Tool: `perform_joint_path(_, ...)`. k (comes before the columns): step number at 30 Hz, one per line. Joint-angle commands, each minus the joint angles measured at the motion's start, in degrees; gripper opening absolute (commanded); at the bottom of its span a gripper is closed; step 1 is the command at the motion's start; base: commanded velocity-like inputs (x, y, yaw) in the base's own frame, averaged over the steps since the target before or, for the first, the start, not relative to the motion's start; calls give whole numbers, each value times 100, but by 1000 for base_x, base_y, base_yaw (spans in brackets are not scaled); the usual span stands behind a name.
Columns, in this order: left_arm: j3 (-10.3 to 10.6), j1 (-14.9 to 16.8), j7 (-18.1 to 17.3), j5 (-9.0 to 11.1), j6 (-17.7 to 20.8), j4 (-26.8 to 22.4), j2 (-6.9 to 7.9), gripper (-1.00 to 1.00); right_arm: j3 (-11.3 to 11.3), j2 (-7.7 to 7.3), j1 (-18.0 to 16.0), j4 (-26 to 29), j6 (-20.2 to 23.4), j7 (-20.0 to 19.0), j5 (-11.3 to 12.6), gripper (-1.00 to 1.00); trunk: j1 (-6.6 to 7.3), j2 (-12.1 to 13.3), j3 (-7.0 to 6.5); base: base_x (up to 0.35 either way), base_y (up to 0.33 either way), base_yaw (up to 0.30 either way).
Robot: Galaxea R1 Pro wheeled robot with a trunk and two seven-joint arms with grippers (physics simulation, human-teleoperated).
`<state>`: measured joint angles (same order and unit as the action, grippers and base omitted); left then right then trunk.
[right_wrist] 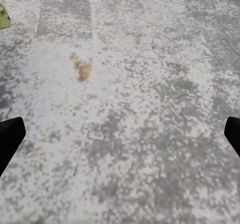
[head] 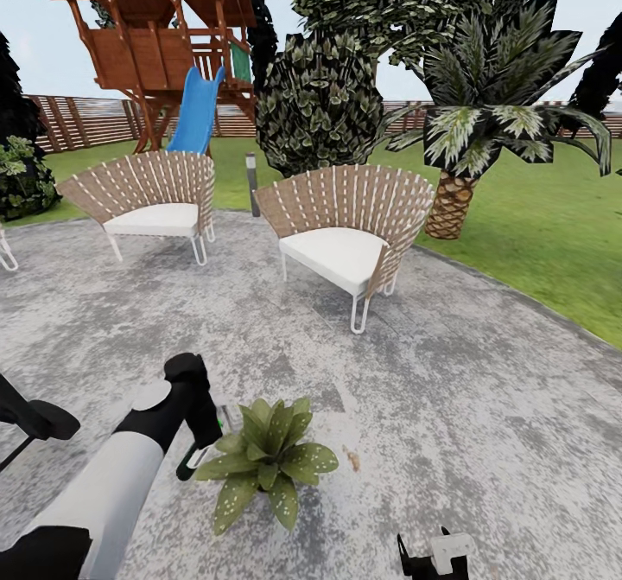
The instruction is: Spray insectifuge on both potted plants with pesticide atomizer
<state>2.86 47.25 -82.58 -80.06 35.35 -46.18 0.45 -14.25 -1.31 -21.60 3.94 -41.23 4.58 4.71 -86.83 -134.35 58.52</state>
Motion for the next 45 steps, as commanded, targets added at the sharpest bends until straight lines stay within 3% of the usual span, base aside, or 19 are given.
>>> perform_joint_path(1, 27, -14, -34, -29, 54, 16, 22, -100, -52, -1, -2, -1, -12, 17, 47, 100, 1, -2, 5, 0, 0, 0)
perform_joint_path(4, 49, -51, -34, -129, 32, 53, 45, -100, -52, -1, -2, 0, -13, 17, 47, 100, 1, -2, 5, 0, 0, 0)
perform_joint_path(6, 49, -63, -41, -359, 19, 75, 56, -100, -52, -1, -2, 1, -12, 17, 47, 100, 1, -2, 5, 0, 0, 0)
perform_joint_path(8, 48, -80, -49, -468, 8, 89, 64, -100, -52, -1, -2, -3, -11, 17, 47, 100, 1, -2, 5, 0, 0, 0)
perform_joint_path(11, 52, -113, -66, -533, 0, 248, 61, -100, -52, -1, -2, -2, -11, 17, 47, 100, 1, -2, 5, 0, 0, 0)
perform_joint_path(14, 41, -84, -173, -544, -3, 298, 20, -100, -52, -1, -2, -4, -9, 17, 47, 100, 1, -2, 5, 0, 0, 0)
perform_joint_path(15, 49, -46, -581, -551, -12, 294, -4, -100, -52, -1, -2, -6, -8, 17, 47, 100, 1, -2, 5, 7, 6, 0)
perform_joint_path(16, 109, -35, -742, -553, -16, 265, -12, -100, -52, -1, -2, -7, -9, 17, 47, 100, 1, -2, 5, 74, 65, 0)
perform_joint_path(19, 365, -57, -742, -562, -19, 238, 12, -100, -52, -1, -2, -5, -10, 17, 47, 100, 1, -2, 5, 181, 168, 0)
perform_joint_path(22, 451, -101, -742, -571, -14, 233, 43, -100, -52, -1, -2, -7, -11, 17, 47, 100, 1, -2, 5, 174, 160, 0)
perform_joint_path(28, 443, -65, -742, -567, 40, 201, 59, -100, -52, -1, -2, -7, -9, 17, 47, 100, 1, -2, 5, 21, 20, 0)
perform_joint_path(34, 423, 115, -742, -564, 99, -6, -21, -100, -52, -1, -2, -4, -9, 17, 47, 100, 1, -2, 5, 0, 0, 0)
perform_joint_path(45, 428, 35, -742, -567, 93, 33, 82, -100, -47, -1, -2, 1, -16, 39, 49, 100, 1, -2, 5, 46, 30, 0)
